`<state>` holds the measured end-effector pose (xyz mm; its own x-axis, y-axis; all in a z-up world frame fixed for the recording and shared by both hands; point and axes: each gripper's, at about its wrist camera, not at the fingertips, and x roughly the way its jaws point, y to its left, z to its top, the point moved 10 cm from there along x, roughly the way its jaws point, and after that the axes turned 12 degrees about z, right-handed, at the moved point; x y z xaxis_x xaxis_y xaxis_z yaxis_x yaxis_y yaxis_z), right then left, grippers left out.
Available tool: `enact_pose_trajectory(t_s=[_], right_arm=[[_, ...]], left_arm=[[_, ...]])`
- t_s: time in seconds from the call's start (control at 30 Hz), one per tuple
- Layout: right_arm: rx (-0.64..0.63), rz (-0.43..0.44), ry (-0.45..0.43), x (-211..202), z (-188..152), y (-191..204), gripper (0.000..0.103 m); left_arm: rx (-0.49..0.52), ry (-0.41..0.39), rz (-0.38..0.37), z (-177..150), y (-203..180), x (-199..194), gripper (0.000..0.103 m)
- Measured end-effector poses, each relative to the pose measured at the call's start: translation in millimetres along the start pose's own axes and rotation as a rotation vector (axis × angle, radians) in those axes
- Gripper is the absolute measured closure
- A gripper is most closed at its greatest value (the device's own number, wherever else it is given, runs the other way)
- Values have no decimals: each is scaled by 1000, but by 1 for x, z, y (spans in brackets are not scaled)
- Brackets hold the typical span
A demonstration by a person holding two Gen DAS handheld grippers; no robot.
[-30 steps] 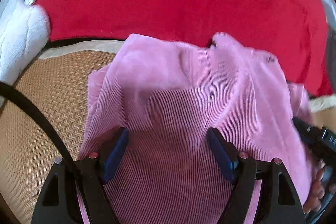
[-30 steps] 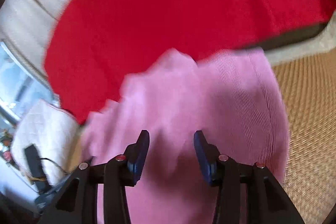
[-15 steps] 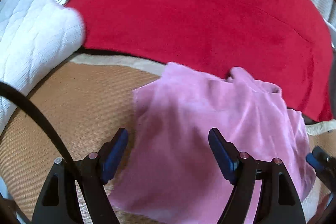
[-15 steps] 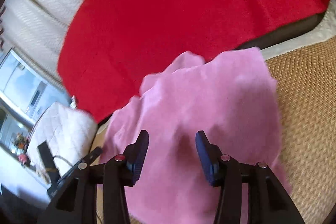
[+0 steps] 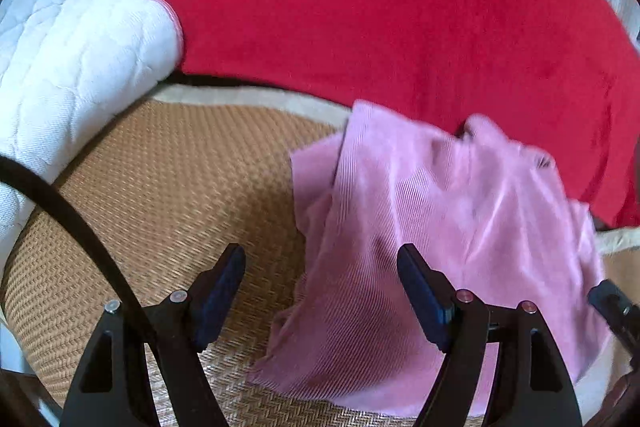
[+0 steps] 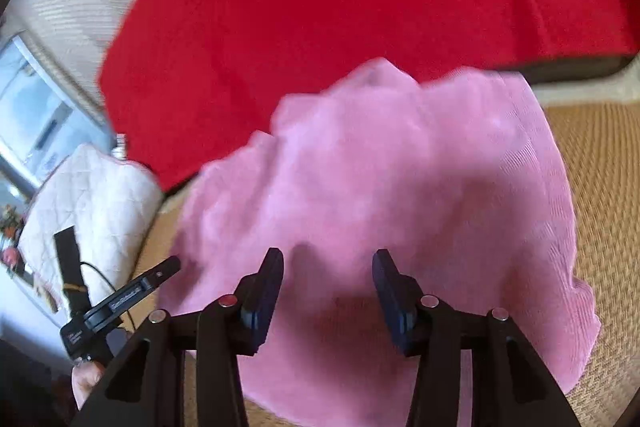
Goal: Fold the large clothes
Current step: 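Release the jacket and grasp its folded edge with the left gripper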
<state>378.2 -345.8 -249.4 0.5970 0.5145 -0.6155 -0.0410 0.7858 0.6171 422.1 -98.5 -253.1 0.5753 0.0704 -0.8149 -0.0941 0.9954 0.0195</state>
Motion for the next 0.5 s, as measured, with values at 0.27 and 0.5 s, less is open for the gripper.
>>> enact_pose_trajectory(t_s=[0.27,0.5], right_arm=[[-30,-22,123,34,-32,5,53],[17,-2,78,19,-29,12,54]], left_arm=[[-101,-27,-53,4,37,-29,36],[-148,32,-156,-30,42,-40,45]])
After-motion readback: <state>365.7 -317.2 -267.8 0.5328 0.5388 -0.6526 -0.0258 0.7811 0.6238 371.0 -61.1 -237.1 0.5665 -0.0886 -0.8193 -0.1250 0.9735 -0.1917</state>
